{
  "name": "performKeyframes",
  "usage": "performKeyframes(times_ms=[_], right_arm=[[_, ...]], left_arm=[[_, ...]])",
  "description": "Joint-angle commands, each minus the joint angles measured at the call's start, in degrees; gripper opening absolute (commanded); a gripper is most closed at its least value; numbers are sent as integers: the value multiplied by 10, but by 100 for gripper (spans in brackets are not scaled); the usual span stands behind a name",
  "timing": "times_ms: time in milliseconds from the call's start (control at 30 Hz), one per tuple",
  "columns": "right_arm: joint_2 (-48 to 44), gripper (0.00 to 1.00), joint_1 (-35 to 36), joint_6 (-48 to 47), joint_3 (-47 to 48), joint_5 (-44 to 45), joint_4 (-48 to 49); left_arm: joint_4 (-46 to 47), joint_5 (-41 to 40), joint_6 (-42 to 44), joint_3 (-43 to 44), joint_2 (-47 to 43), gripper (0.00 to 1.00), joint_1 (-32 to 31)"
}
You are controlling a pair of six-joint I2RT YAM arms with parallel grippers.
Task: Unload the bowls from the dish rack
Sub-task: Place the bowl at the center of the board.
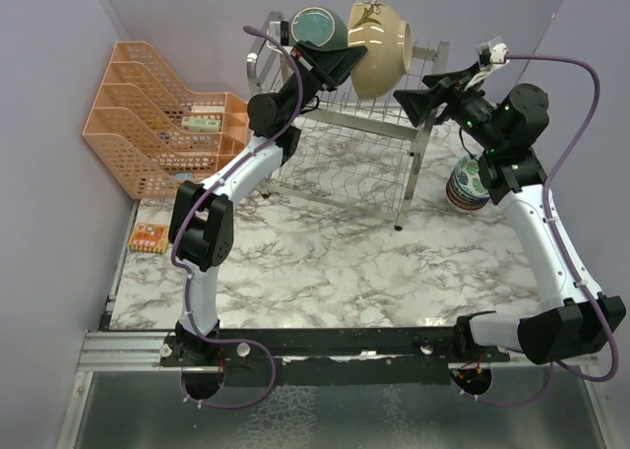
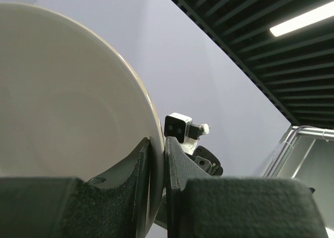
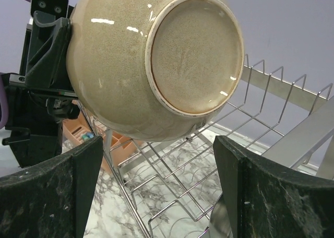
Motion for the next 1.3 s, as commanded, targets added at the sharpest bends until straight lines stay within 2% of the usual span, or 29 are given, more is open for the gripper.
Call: performKeyframes(times_ms=[0, 367, 967, 1267], right_arm=[[-15, 86, 1, -13, -7, 19, -5], [-17, 86, 2, -19, -15, 27, -5], [-10, 86, 1, -19, -13, 24, -7], [-9, 86, 2, -24, -12, 28, -10]], left_arm=[[106, 19, -27, 61, -21, 0, -7], [92, 17, 16, 65, -38, 0, -6], [10, -5, 70, 141, -17, 0, -4], [-16, -13, 53, 243, 21, 0, 9]])
